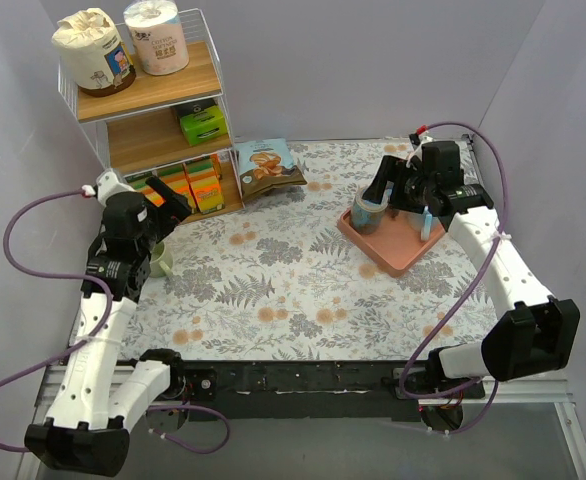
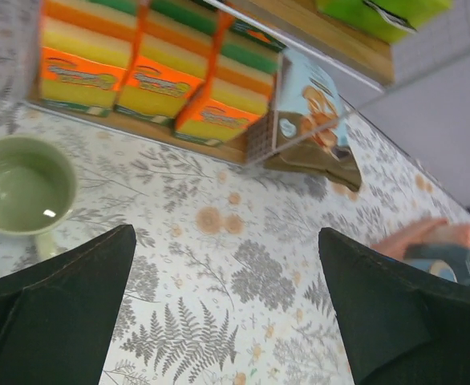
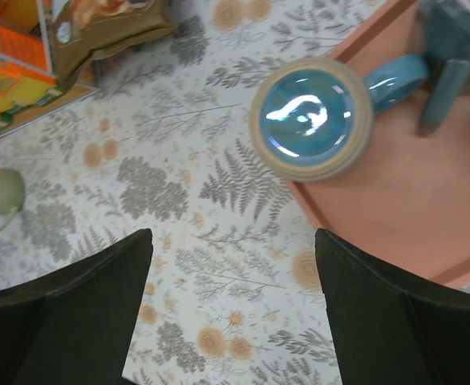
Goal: Turn the mug right side up
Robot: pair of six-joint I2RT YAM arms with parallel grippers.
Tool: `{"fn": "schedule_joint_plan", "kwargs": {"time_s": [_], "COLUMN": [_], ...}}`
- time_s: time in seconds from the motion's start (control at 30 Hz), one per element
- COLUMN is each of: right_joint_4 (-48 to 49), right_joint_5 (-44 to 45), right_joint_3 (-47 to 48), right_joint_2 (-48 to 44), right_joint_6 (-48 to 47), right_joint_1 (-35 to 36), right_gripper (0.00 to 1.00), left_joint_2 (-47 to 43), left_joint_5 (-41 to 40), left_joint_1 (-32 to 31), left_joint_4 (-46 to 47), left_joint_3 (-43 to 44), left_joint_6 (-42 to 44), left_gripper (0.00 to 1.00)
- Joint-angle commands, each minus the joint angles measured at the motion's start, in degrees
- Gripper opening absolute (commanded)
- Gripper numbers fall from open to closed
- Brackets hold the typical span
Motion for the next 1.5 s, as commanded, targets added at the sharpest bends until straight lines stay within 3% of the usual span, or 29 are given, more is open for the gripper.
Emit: {"fn": "schedule_joint_plan", "kwargs": {"time_s": [0.0, 0.07, 0.23, 0.37, 0.5, 0.9, 1.17, 1.47], "right_joint_4": [-6.79, -7.93, -9.43, -1.39, 1.64, 5.33, 6.74, 7.18], "right_joint_5": [14.71, 19.88, 25.8, 29.48, 28.62, 23.78, 25.36, 24.67], "right_joint_3": [5.74, 6.01, 2.42, -5.91, -7.26, -4.89, -4.8, -3.83], "right_joint_2": [2.37, 3.6, 4.92, 4.05, 5.97, 15.03, 16.0, 17.93], "right_joint_6": [-5.98, -6.25, -6.69, -7.65, -8.53, -12.57, -14.16, -16.0], "right_joint_1": [-1.01, -2.15, -7.06, -10.24, -12.26, -12.88, -12.88, -12.88], "right_gripper": [0.88, 0.87, 0.82, 0.78, 0.76, 0.64, 0.5, 0.42], "left_joint_2": [2.92, 3.1, 3.19, 4.15, 7.32, 9.78, 9.96, 10.57], "left_joint_5": [16.54, 22.68, 28.59, 33.15, 38.26, 38.18, 37.65, 37.83], "left_joint_1": [0.26, 0.26, 0.17, -0.27, -0.97, -2.11, -2.11, -2.2], "left_joint_4": [6.46, 8.23, 11.13, 14.64, 17.64, 17.64, 17.64, 17.99], "left_joint_3": [1.71, 1.0, -1.45, -3.74, -3.31, -1.46, -1.72, -1.64], "left_joint_6": [6.71, 6.81, 5.49, 3.74, 2.5, 2.15, 2.15, 2.15], "left_gripper": [0.98, 0.98, 0.98, 0.98, 0.98, 0.98, 0.98, 0.98]}}
